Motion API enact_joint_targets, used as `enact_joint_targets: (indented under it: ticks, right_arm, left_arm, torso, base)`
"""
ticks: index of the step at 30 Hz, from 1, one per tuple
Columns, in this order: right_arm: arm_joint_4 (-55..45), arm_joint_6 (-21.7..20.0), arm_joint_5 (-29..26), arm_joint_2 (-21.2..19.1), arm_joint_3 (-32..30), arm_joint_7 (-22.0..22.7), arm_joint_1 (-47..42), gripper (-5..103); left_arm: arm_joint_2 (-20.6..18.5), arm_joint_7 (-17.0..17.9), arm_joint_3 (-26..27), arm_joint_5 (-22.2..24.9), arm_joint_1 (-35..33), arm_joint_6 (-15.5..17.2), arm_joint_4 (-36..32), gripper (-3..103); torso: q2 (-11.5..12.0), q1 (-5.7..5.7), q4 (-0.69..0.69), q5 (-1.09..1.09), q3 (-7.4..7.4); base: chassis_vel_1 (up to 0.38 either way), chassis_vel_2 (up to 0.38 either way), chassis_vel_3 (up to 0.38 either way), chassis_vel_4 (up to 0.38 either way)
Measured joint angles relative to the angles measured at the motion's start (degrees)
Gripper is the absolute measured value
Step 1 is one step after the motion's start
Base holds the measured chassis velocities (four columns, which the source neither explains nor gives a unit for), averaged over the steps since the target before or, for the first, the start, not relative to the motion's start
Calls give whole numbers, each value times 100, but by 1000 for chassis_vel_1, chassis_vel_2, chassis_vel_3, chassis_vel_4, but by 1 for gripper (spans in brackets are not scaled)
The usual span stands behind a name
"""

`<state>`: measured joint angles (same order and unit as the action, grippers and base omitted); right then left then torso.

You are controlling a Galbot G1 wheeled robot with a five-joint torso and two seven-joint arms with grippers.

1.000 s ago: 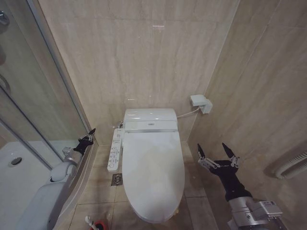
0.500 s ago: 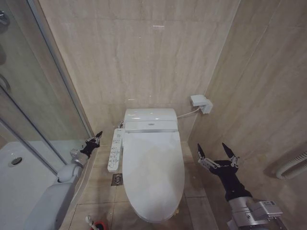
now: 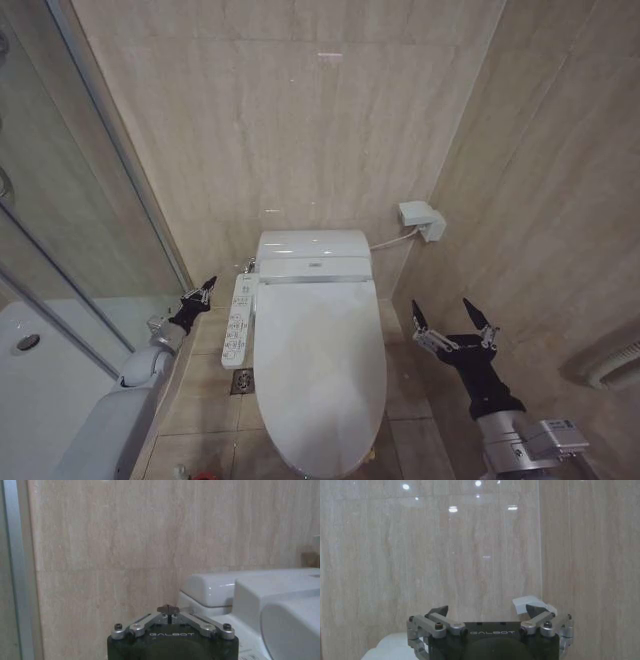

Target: Open the toilet lid, clean the toilet bowl with a toilet brush, close the toilet lid, and flush.

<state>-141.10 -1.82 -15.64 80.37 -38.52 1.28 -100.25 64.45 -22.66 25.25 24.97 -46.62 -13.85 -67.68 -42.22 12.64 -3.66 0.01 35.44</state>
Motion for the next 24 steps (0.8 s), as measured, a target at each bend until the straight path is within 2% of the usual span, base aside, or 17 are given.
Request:
enact_joint_targets:
  ticks: [24]
  right_arm:
    - [0, 0, 0, 0, 0, 0, 0, 100]
  left_arm:
    - [35, -268, 102, -17, -11, -105, 160, 0]
  torso:
    - [0, 0, 0, -2, 0]
  base:
    - [-61, 61, 59, -63]
